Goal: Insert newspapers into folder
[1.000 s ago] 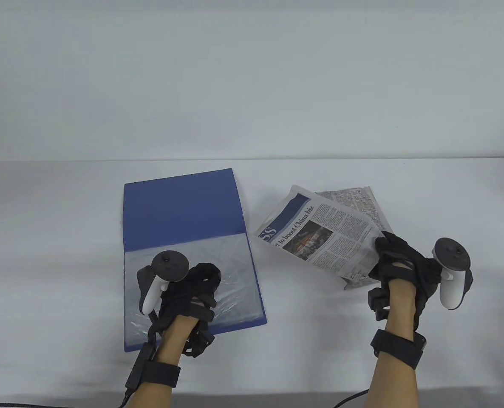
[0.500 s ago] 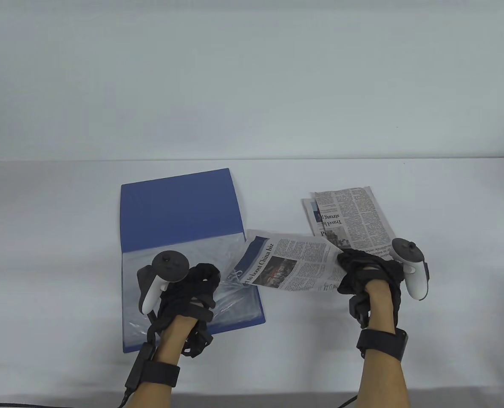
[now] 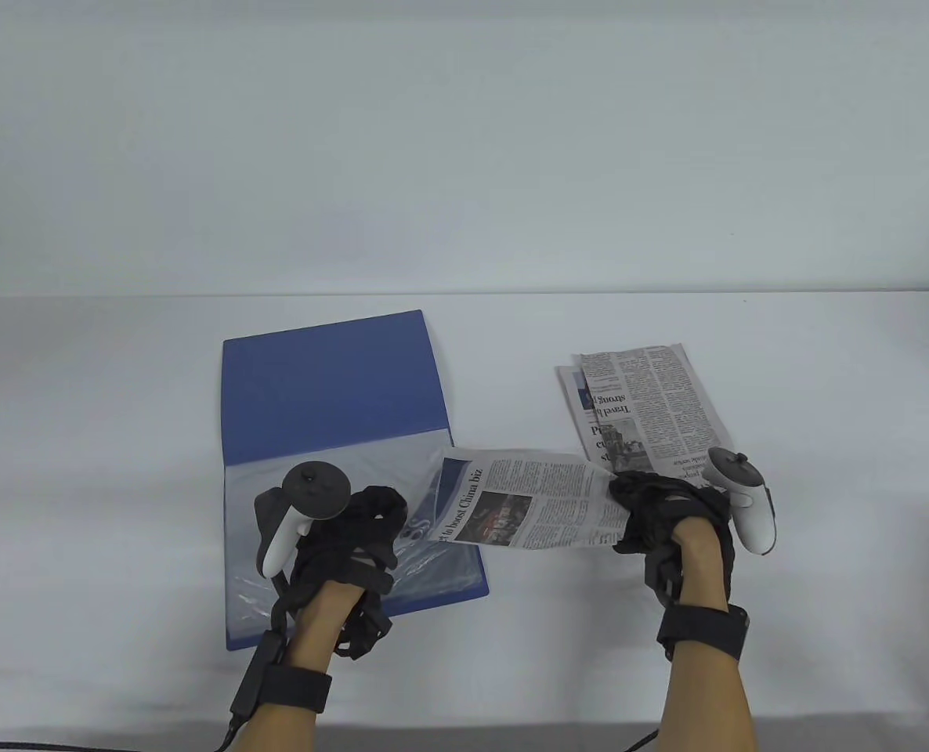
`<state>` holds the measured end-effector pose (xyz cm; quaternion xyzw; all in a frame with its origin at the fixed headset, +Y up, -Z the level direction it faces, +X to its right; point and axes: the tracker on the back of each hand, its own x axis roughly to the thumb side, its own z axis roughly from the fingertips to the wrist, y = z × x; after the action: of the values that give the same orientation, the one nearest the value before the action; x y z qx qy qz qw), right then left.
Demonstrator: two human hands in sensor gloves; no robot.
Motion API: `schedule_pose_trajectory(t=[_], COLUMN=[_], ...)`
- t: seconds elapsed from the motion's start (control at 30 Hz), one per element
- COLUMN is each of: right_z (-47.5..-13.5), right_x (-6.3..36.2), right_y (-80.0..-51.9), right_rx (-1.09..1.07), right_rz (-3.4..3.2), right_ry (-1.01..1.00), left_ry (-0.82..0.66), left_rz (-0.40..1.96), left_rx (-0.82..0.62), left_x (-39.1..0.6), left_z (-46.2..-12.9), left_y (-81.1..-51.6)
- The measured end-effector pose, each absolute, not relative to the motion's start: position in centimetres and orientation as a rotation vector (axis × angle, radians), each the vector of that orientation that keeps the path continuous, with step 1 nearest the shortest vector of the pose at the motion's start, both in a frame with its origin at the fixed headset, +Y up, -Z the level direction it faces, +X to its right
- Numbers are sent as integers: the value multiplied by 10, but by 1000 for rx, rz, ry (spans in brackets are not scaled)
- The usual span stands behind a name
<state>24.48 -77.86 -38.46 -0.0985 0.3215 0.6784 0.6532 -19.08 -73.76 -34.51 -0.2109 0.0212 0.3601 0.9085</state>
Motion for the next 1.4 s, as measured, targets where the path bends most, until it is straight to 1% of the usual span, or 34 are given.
schedule_pose_trajectory(t=[0.07,0.13,0.2,0.23,0.3,0.4,0.43,0.5,0.6,0.63,0.77,0.97,1.17,1.27,1.4], right_z=[-390,-398,-408,-410,-412,-405,-404,-408,-419,-422,-426,-419,-407,-403,-405], right_x=[246,245,240,238,232,220,215,203,178,168,136,84,29,16,26], right_y=[-781,-780,-775,-771,-764,-751,-749,-748,-754,-756,-761,-761,-768,-768,-764], right_rx=[-242,-205,-132,-131,-187,-391,-396,-330,-131,-92,32,243,447,475,442], right_rz=[1608,1670,1722,1756,1823,1857,1840,1812,1822,1823,1810,1869,1856,1872,1861], right_ry=[758,758,690,648,570,415,382,397,476,507,517,566,708,743,699], left_ry=[29,17,4,0,-8,-9,-7,-5,-1,0,-6,-15,-23,-23,-14], left_rz=[709,681,650,641,619,604,608,610,598,592,578,581,600,592,634], left_rx=[-449,-465,-477,-480,-484,-484,-485,-487,-489,-492,-491,-475,-459,-462,-450], left_x=[-188,-185,-181,-179,-176,-175,-175,-176,-176,-176,-175,-175,-175,-176,-179], left_z=[-346,-346,-346,-347,-347,-348,-348,-348,-348,-348,-348,-349,-348,-348,-347], left_y=[-739,-740,-741,-742,-742,-743,-743,-743,-744,-744,-744,-743,-742,-742,-740])
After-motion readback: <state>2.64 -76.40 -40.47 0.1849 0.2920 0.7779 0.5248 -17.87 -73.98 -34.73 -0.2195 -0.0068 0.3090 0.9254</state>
